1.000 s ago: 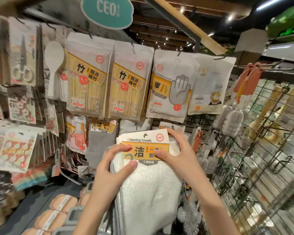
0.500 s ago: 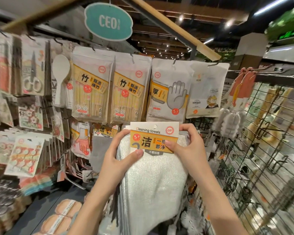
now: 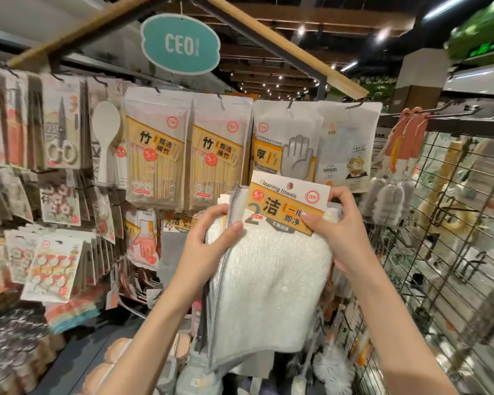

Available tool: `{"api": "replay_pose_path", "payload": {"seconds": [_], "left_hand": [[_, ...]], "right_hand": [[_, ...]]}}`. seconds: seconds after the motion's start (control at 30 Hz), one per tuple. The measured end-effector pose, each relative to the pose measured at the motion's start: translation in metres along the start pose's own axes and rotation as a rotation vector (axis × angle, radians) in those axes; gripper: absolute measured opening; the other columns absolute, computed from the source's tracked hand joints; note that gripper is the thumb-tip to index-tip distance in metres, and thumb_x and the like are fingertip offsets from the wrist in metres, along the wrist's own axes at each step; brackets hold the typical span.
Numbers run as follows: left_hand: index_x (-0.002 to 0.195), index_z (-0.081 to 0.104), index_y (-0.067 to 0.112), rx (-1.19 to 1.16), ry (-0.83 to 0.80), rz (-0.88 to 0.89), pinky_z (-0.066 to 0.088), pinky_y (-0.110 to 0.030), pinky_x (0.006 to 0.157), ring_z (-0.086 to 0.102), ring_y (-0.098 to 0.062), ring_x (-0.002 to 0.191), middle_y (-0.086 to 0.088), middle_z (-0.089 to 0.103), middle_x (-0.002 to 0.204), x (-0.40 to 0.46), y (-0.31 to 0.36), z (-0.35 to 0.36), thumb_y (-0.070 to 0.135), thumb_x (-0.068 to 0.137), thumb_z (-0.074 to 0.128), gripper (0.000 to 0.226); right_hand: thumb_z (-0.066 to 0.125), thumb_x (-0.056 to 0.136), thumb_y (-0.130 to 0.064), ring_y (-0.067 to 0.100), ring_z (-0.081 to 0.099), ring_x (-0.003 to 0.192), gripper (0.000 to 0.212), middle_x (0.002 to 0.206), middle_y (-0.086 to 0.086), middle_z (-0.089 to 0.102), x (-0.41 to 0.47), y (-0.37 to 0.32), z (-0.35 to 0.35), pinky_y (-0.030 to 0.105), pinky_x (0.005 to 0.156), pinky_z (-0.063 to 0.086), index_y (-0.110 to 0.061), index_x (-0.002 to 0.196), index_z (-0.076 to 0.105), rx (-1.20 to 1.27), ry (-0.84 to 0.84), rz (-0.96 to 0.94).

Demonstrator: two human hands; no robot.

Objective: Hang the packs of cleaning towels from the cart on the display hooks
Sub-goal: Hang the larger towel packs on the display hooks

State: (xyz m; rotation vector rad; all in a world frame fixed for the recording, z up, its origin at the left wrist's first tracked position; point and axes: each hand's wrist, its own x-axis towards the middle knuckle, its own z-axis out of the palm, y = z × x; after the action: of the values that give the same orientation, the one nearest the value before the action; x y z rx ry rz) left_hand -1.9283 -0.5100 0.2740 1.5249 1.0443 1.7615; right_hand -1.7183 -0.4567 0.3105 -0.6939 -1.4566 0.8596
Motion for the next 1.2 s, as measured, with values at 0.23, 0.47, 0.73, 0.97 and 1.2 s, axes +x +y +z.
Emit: {"api": "replay_pose_path", "payload": {"seconds": [0.23,0.47,0.73,0.97,1.2], "left_hand": [[0.107,0.056,0.045,0.155,-0.086,-0.037,0.038,-0.011,0.086,0.049,0.016,0.109,0.027,0.057,0.118,0.019,0.001,0.001,0.056,0.076,0.067,0.034],[0.090,0.064,0.051,0.132,-0.049,0.019,0.041,-0.020,0.081,0.061,-0.001,0.104,0.026,0.066,0.102,0.030,-0.001,-0.001,0.053,0.067,0.066,0.024],[0.089,0.064,0.044,0.112,-0.049,0.036,0.027,-0.012,0.086,0.044,0.026,0.105,0.034,0.062,0.106,0.035,-0.010,-0.006,0.035,0.066,0.079,0.029],[0.092,0.065,0.039,0.103,0.013,0.082,0.034,-0.020,0.088,0.053,0.014,0.103,0.026,0.066,0.103,0.042,-0.013,-0.016,0.032,0.067,0.078,0.028],[0.090,0.064,0.039,0.137,0.039,0.121,0.037,-0.024,0.089,0.054,0.010,0.104,0.024,0.065,0.105,0.062,-0.013,-0.029,0.036,0.066,0.076,0.027]], "right_hand": [[0.073,0.076,0.000,0.024,0.066,0.101,0.036,0.108,0.005,0.066,0.005,-0.004,-0.007,0.043,0.083,0.057,-0.025,0.093,0.053,-0.003,0.055,0.037],[0.073,0.077,-0.004,0.025,0.066,0.101,0.037,0.114,0.007,0.064,0.015,-0.009,-0.016,0.050,0.087,0.054,-0.028,0.098,0.053,-0.018,0.069,0.054],[0.072,0.080,-0.006,0.014,0.062,0.105,0.039,0.110,-0.007,0.062,0.021,-0.004,-0.017,0.020,0.081,0.054,-0.032,0.101,0.051,-0.145,0.140,-0.050],[0.069,0.081,-0.001,0.023,0.061,0.109,0.038,0.117,0.004,0.061,0.026,0.012,-0.032,0.041,0.092,0.052,-0.025,0.106,0.052,-0.081,0.182,0.020],[0.072,0.080,-0.007,0.012,0.053,0.117,0.056,0.122,-0.010,0.055,0.027,0.041,-0.042,0.028,0.086,0.054,-0.024,0.127,0.048,-0.140,0.175,0.020]]}}
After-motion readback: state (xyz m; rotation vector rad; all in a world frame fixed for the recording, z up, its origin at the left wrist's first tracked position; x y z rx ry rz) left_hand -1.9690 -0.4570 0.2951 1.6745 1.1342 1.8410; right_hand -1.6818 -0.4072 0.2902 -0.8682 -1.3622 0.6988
